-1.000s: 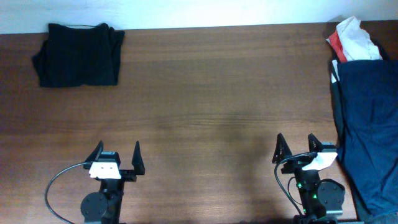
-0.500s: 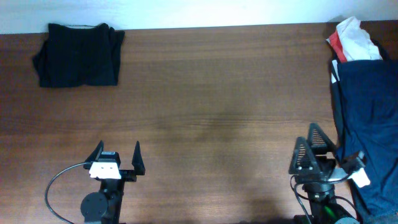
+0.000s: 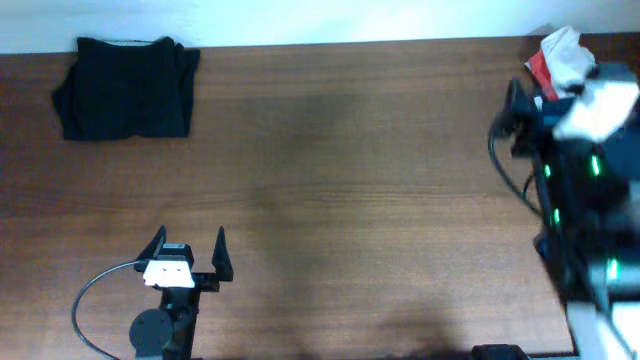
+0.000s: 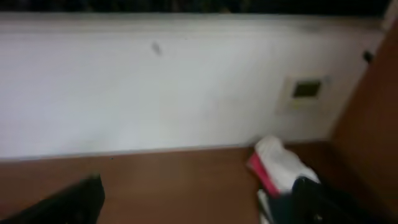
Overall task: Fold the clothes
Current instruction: 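Reach the right gripper to the clothes pile and grasp the navy shorts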
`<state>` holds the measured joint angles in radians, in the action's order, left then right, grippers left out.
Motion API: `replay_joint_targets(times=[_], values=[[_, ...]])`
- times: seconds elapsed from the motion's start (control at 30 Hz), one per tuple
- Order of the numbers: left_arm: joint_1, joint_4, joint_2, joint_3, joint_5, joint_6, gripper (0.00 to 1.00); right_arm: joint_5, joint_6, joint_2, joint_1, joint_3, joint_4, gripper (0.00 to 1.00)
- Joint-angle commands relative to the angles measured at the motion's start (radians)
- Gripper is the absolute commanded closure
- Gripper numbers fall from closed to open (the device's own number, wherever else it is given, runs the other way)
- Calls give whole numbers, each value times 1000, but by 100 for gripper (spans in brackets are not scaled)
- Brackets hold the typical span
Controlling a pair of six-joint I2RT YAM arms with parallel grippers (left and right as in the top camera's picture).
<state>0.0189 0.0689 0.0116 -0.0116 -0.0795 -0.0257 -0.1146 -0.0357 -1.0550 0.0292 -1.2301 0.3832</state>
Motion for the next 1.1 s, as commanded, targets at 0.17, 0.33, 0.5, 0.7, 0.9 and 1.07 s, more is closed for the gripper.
replay_joint_targets(times=[0.17, 0.33, 0.5, 0.7, 0.9, 1.07], values=[[-3, 3, -6, 2, -18, 13, 1, -131, -189, -561, 143, -489, 530, 1], [-3, 3, -6, 2, -18, 13, 1, -134, -189, -694, 225, -489, 512, 1], [-3, 3, -6, 2, -18, 13, 1, -134, -188, -833, 293, -490, 461, 1], [-3, 3, -6, 2, -18, 13, 1, -134, -185, -999, 315, -490, 356, 1], [-3, 3, -6, 2, -18, 13, 1, -174, -113, -1130, 348, -490, 228, 1], [-3, 3, -6, 2, -18, 13, 1, -133, -105, -1190, 383, -489, 181, 2]])
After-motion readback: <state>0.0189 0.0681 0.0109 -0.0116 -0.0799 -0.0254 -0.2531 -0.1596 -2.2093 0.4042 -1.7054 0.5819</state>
